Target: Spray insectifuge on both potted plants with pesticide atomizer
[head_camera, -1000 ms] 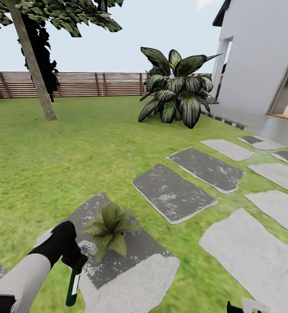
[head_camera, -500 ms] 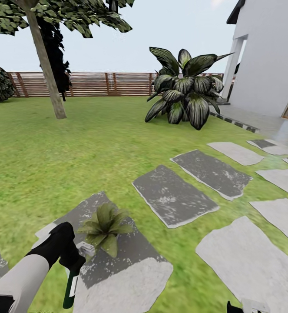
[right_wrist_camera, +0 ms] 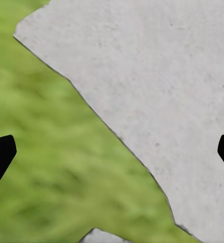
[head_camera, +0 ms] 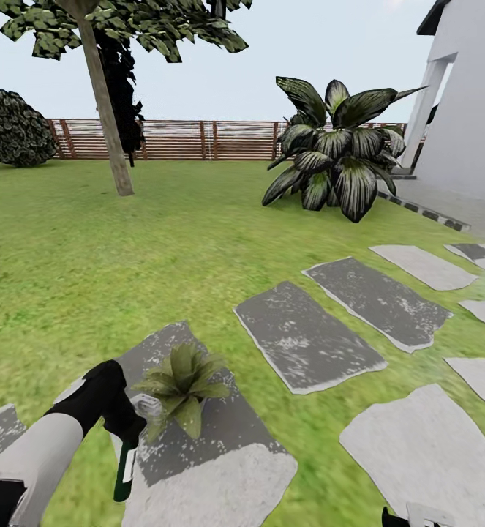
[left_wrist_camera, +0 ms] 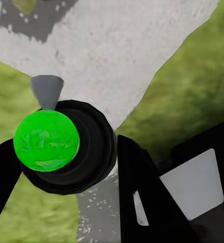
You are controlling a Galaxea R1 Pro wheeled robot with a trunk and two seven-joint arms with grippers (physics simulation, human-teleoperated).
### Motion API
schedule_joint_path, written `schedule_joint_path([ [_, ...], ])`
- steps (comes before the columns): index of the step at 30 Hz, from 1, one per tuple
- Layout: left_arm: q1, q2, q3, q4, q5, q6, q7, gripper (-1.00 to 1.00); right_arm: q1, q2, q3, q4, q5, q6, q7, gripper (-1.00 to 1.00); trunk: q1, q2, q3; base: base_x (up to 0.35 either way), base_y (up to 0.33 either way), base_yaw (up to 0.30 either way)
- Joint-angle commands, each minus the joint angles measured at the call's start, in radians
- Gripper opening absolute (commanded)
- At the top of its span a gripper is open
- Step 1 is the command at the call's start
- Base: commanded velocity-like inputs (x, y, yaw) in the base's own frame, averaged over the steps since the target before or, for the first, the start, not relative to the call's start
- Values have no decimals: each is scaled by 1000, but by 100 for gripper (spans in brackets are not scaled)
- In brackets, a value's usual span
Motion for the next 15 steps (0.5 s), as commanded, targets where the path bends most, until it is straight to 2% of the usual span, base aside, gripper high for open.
schedule_joint_path([
  [1,-5,9,-4,-1,-6,7,-14,-100,-1,0,-7,2,11,-5,-3,100,0,0,-1,1,0,6],
  [4,-10,36,-28,1,-6,4,-44,-100,-1,-3,-7,2,12,-4,-2,100,0,0,-1,0,0,2],
  [9,1,36,-68,1,-6,4,-51,-100,0,-5,-7,2,12,-4,-2,100,0,0,-1,0,0,0],
  [15,16,40,-75,3,-5,4,-51,-100,0,-4,-7,2,9,-5,-4,100,0,0,-1,0,0,0],
])
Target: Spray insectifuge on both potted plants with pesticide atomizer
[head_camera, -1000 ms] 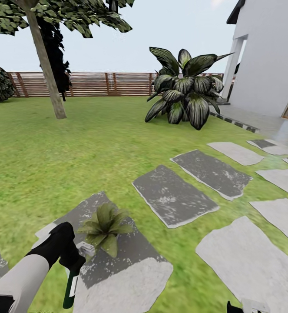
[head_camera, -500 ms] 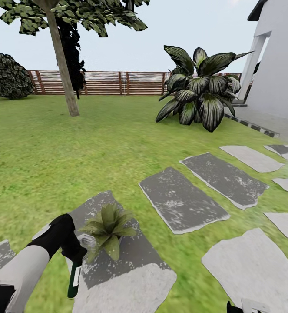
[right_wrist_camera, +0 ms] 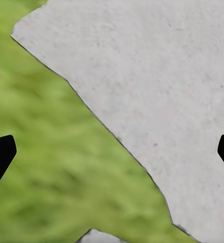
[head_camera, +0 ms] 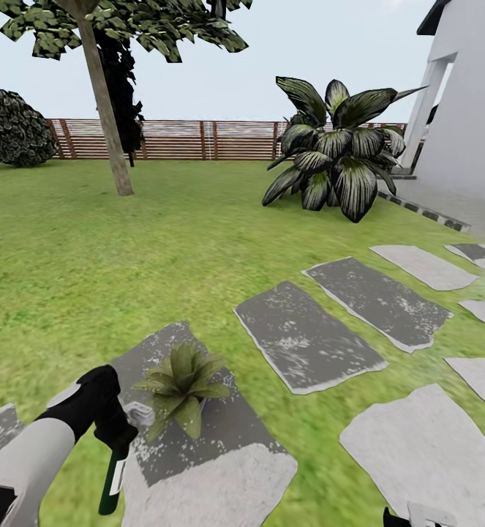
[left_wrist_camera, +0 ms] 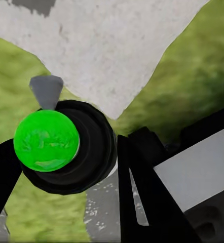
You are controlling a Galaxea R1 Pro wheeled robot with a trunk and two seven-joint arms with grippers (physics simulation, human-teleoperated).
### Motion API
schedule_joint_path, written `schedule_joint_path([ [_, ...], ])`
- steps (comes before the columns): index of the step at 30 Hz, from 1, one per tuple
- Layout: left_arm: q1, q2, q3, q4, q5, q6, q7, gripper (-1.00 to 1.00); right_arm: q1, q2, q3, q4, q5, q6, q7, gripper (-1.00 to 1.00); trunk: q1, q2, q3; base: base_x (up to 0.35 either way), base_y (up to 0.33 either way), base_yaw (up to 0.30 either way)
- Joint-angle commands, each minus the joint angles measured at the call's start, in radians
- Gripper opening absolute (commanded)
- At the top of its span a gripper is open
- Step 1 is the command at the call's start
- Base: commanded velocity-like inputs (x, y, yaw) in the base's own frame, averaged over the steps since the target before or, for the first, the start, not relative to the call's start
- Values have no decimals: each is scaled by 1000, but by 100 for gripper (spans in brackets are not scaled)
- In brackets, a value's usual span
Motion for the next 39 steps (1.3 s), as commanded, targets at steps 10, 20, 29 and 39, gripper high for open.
schedule_joint_path([
  [10,-21,-9,-1,-4,-13,12,-39,-100,-1,3,-7,2,10,-5,-5,100,0,0,-1,0,0,212],
  [20,-122,-20,-79,-12,-197,15,-282,-100,-1,2,-8,0,7,-5,-5,100,0,0,-1,1,0,99],
  [29,-124,-21,-78,-19,-208,17,-282,-100,-1,2,-8,0,8,-5,-5,100,0,0,-1,223,-101,2],
  [39,-126,-22,-78,-22,-209,17,-282,-100,-1,5,-7,2,10,-5,-5,100,0,0,-1,270,-145,218],
])
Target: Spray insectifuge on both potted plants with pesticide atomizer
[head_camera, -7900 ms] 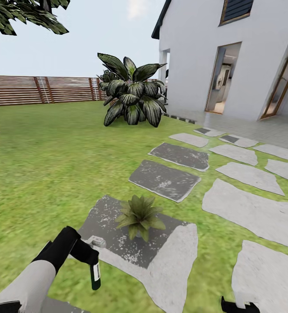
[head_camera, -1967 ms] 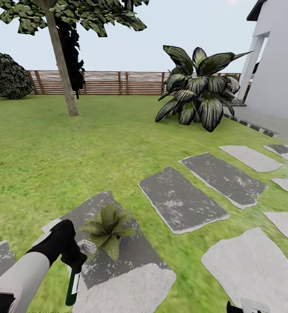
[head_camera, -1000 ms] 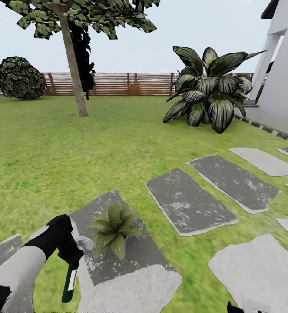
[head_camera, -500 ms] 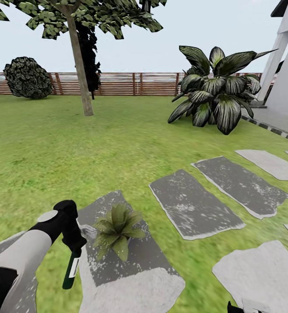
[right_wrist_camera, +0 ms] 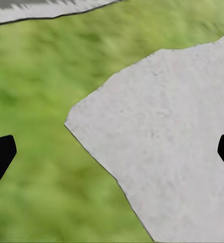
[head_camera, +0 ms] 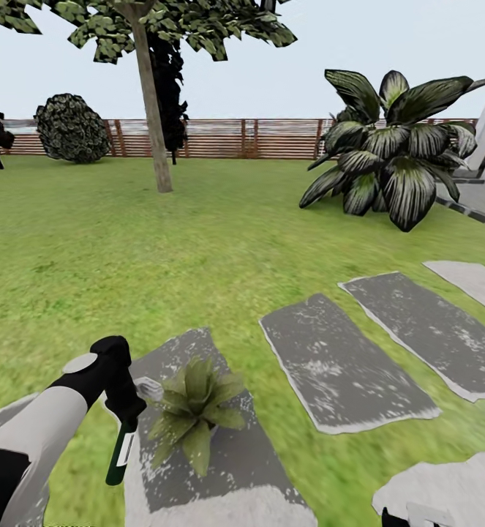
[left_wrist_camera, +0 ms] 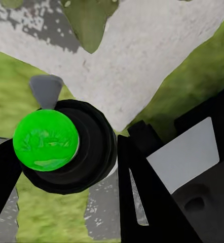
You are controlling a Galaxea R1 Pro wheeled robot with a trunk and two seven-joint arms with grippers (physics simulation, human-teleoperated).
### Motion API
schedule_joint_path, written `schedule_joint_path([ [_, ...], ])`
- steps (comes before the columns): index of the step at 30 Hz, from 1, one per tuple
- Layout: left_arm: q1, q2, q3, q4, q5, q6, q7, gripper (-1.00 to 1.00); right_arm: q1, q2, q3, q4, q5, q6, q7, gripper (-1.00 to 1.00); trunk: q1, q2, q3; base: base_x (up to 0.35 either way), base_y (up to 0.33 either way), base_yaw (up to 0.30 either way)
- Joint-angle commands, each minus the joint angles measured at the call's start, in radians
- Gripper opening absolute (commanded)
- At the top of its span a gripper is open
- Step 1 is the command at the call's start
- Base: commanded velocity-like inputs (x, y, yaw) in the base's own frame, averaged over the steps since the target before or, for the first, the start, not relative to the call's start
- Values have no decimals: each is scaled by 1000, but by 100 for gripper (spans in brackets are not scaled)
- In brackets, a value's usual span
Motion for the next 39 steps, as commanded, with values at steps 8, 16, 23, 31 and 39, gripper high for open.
schedule_joint_path([
  [8,-1,1,-6,-1,-8,11,-10,-100,-1,-5,-8,1,11,-4,-2,100,0,0,-1,-27,-270,136],
  [16,3,10,-3,1,-9,11,-10,-100,-1,-7,-7,1,14,-5,0,100,0,0,-1,-198,-238,2],
  [23,18,29,0,10,-9,8,-10,-100,-1,-2,-7,1,11,-5,-3,100,0,0,-1,-83,-215,116],
  [31,33,31,6,18,1,16,67,-100,-1,0,-7,1,12,-5,-3,100,0,0,-1,145,-17,273],
  [39,57,26,42,17,6,26,71,-100,-1,0,-7,2,12,-5,-2,100,0,0,-1,30,0,249],
])
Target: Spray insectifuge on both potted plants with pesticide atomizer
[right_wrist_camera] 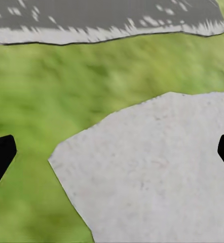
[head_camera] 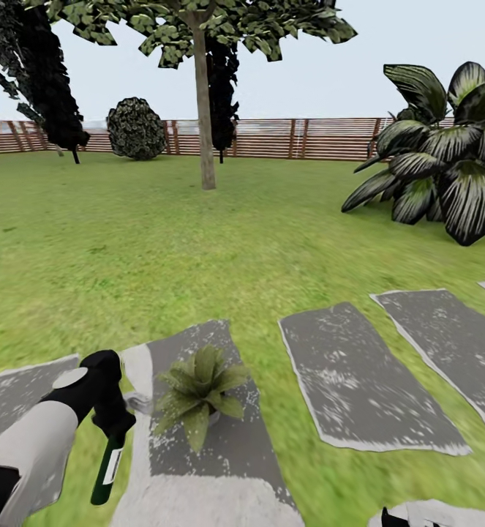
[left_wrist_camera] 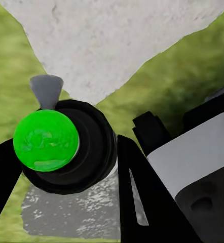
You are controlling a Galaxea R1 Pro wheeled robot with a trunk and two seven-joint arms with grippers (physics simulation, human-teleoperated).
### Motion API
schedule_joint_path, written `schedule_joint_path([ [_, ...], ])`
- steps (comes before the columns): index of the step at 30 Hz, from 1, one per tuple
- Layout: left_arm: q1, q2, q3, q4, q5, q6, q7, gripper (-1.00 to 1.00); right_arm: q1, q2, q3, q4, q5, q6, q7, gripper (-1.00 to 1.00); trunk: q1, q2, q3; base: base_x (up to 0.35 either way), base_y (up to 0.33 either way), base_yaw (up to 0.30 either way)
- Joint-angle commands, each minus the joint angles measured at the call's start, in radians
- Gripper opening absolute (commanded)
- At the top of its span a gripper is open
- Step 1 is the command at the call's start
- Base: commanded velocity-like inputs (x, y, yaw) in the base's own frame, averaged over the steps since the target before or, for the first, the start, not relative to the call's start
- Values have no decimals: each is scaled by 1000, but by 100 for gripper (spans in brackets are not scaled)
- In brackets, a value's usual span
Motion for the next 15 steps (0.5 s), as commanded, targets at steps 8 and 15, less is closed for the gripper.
schedule_joint_path([
  [8,20,1,52,-1,-8,9,2,-100,-1,0,-7,2,11,-5,-3,100,0,0,-1,248,0,16],
  [15,21,-1,52,-1,-13,9,6,-100,-1,0,-7,2,11,-5,-5,100,0,0,-1,19,0,103],
])
